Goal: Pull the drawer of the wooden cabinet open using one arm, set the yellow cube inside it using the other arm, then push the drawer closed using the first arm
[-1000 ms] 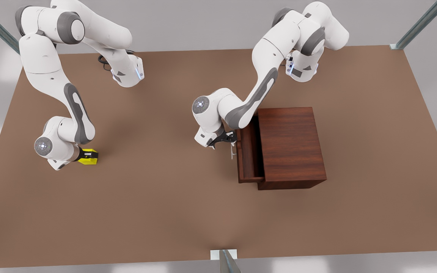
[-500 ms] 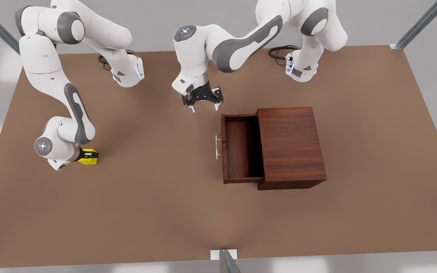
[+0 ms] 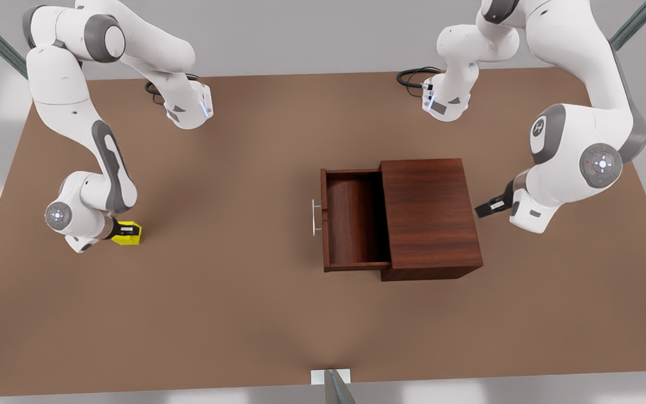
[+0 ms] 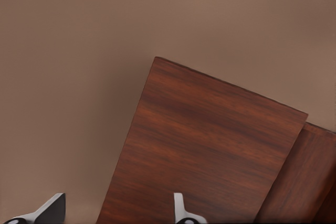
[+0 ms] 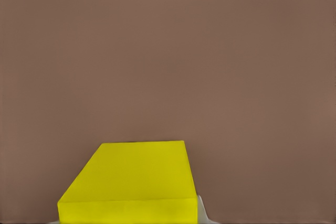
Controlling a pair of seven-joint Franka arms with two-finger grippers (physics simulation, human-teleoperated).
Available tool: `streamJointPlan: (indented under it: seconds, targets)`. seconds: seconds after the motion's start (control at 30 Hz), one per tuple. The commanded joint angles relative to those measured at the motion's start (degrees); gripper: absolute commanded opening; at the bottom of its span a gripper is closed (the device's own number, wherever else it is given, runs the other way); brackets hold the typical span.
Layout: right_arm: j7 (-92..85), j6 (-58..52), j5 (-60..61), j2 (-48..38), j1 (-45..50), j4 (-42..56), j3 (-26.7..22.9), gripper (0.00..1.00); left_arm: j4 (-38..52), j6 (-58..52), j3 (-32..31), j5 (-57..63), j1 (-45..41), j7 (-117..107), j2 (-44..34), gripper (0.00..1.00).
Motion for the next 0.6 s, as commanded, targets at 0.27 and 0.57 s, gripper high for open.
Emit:
streamJointPlan:
  seconds: [0.27, 0.57]
  targets:
    - [10.9, -25.6, 0.3, -7.1, 0.6, 12.4, 5.4, 0.71, -1.6, -1.6, 0.2, -1.0, 0.4, 26.4, -0.6, 1.0]
    - [29.7, -36.7, 0.7, -6.5, 1.5, 25.2, 14.8, 0.71, -3.9, 5.9, 0.6, -1.0, 0.7, 26.8, -2.5, 1.0]
